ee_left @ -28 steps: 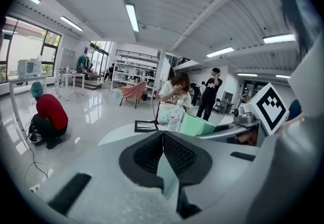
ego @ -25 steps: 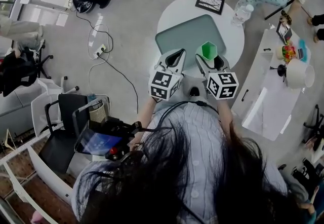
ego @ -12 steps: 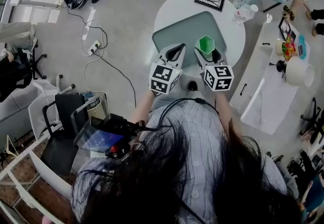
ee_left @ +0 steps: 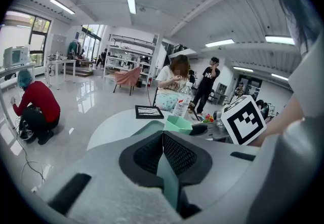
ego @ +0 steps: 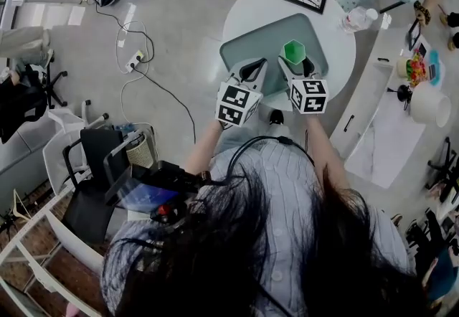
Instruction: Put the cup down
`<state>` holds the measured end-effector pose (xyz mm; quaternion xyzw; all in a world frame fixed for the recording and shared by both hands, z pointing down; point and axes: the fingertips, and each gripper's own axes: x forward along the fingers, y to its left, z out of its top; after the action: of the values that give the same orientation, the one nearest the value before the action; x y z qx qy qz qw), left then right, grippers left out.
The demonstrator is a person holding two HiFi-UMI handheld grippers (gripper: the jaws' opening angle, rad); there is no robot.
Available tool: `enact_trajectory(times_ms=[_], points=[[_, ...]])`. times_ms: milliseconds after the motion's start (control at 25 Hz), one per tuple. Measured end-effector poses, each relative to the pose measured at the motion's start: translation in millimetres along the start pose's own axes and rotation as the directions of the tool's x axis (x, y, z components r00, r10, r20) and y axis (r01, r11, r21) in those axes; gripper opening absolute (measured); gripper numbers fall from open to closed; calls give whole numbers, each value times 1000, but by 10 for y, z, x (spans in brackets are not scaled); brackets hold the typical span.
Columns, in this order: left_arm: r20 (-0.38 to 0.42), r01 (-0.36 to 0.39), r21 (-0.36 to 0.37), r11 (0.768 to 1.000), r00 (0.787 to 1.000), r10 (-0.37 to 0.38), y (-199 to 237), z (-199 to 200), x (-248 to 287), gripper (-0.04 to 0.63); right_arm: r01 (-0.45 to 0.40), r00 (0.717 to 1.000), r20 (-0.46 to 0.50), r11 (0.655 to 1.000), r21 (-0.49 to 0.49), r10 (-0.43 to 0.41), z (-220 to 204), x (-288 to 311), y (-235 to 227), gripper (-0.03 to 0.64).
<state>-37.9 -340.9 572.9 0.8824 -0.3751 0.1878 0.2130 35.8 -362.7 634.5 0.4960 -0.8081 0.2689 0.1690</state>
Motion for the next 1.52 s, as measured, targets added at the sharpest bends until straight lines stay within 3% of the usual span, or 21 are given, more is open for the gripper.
enact_trajectory(times_ms=[440,1280,1520], points=[[-23,-8,-13,1000,1000,7,52,-16,122,15,63,998,-19,998,-27,-64,-119,207,-217,299],[-35,-40,-25,999,999,39,110,-140,-9,15,54,995,-72,990,-132,-64,-242,384,-201,299],[-41,-56,-32,998,998,54,134,-211,-70,15,59,988,-133,986,-157,-80,-380,418,-218,301]])
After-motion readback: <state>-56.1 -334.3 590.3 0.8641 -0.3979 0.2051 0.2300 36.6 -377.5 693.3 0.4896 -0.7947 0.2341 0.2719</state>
